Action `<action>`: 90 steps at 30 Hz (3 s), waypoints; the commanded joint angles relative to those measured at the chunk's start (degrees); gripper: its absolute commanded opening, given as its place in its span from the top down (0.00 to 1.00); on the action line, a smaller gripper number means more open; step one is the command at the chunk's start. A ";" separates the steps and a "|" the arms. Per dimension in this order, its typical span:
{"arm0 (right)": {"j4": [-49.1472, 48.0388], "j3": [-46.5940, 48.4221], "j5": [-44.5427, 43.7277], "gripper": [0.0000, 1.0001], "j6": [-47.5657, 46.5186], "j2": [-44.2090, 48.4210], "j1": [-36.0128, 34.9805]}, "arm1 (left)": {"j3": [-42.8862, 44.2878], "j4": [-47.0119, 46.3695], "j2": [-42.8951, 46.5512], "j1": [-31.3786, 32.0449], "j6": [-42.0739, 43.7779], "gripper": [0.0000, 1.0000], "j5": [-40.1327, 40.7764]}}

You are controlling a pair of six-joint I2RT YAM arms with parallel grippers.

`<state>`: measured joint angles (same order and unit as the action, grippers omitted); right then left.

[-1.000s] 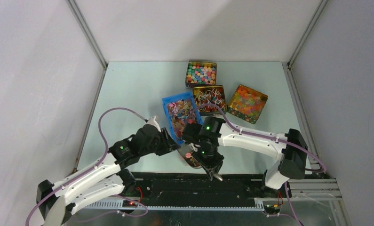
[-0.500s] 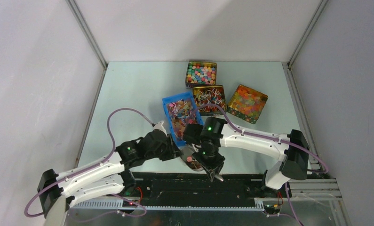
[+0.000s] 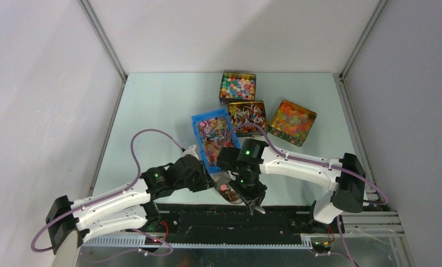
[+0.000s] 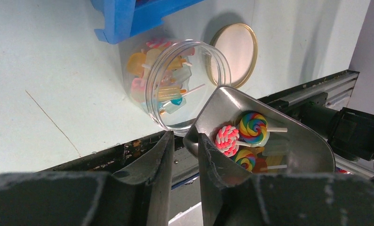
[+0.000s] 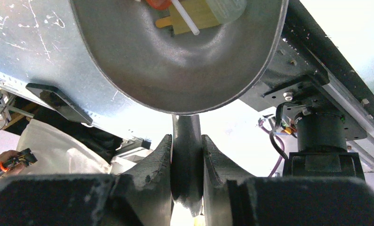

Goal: Pack the candies
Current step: Place the fake candies in the packing bottle.

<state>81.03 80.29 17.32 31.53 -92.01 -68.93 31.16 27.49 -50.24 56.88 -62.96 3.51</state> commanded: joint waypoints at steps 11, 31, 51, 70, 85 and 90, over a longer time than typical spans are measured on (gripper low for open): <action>-1.66 -1.95 -0.39 1.00 1.21 2.87 0.23 | 0.63 -1.23 -2.88 0.42 1.82 0.71 2.14; -2.27 -1.98 0.00 1.00 0.30 1.44 2.64 | 4.05 0.77 -6.83 1.21 3.81 0.73 2.51; -1.24 -1.46 0.59 1.00 -2.42 -0.07 4.33 | 8.30 4.84 -9.83 2.05 5.24 0.74 4.04; -1.22 -1.42 0.59 1.00 -2.48 0.31 4.52 | 10.79 8.28 -11.37 3.58 6.60 0.73 5.17; -1.31 -1.41 0.77 1.00 -2.43 0.33 4.24 | 7.10 3.93 -7.10 3.59 4.26 0.63 3.54; -1.27 -1.32 0.68 1.00 -1.94 0.83 4.16 | 7.77 4.18 -9.66 3.59 5.18 0.67 3.04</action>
<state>79.59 77.82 17.41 29.34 -92.23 -64.53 38.63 33.30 -58.28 60.16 -58.02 6.87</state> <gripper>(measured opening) 0.248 0.338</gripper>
